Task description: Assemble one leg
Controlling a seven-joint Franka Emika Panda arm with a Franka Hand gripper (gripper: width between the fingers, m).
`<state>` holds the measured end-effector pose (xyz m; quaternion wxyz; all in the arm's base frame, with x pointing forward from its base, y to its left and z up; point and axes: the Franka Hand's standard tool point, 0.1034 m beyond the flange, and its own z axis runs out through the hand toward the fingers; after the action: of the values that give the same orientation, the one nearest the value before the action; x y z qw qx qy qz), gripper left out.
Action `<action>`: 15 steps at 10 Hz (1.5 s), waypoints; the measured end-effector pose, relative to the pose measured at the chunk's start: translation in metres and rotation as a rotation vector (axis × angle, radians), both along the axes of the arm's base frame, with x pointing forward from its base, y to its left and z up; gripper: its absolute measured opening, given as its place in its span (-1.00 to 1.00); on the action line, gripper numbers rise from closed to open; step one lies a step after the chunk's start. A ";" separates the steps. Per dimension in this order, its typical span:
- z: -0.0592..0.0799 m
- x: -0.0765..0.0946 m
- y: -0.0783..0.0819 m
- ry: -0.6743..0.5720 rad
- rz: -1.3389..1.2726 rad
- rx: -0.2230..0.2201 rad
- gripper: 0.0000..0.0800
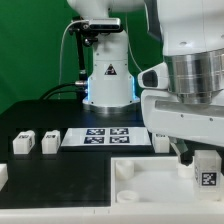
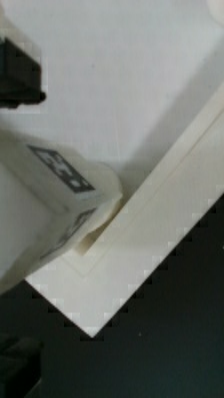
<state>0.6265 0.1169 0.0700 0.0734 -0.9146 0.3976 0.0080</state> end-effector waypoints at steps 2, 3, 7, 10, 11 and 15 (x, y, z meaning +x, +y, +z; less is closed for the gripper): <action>0.003 0.004 -0.002 -0.054 0.345 -0.036 0.62; 0.004 0.005 -0.003 -0.083 0.523 -0.052 0.62; 0.003 0.006 -0.005 -0.100 0.626 -0.063 0.31; 0.003 0.006 -0.008 -0.070 0.395 -0.051 -0.26; 0.003 0.006 -0.009 -0.051 0.254 -0.044 -0.26; 0.003 0.002 -0.008 0.053 -0.466 -0.034 -0.26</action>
Offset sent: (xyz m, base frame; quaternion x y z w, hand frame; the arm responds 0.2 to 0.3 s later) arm 0.0076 0.0039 0.0046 0.0200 0.0206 -0.4085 0.9123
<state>0.6285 0.1087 0.0725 0.0474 -0.7988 0.5997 0.0082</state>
